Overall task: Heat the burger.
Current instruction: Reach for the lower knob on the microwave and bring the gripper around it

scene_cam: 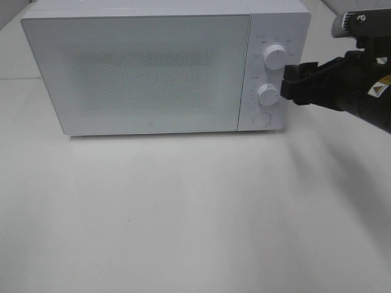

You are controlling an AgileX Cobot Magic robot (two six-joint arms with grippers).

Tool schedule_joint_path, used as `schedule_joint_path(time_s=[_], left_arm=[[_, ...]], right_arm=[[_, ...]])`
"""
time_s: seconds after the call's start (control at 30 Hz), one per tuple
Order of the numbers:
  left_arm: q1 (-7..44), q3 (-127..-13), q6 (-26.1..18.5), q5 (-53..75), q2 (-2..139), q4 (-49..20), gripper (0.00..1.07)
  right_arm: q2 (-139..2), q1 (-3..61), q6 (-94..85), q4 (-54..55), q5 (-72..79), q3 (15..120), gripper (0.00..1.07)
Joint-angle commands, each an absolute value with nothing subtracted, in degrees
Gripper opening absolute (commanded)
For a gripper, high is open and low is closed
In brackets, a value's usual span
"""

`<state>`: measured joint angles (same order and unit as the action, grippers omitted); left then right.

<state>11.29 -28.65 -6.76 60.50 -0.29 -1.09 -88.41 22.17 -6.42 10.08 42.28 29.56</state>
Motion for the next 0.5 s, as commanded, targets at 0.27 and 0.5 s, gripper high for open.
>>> schedule_joint_path(time_s=[0.27,0.5], left_arm=[[11.2,-28.5,-6.6,59.6,-1.5,-1.3,0.00],[11.2,-28.5,-6.6,59.6,-1.5,-1.3,0.00]], right_arm=[[-98.3,27.5,-11.3,16.2,51.3,32.6,0.66],[-103.5,27.5,-11.3,16.3,54.0,35.9,0.65]])
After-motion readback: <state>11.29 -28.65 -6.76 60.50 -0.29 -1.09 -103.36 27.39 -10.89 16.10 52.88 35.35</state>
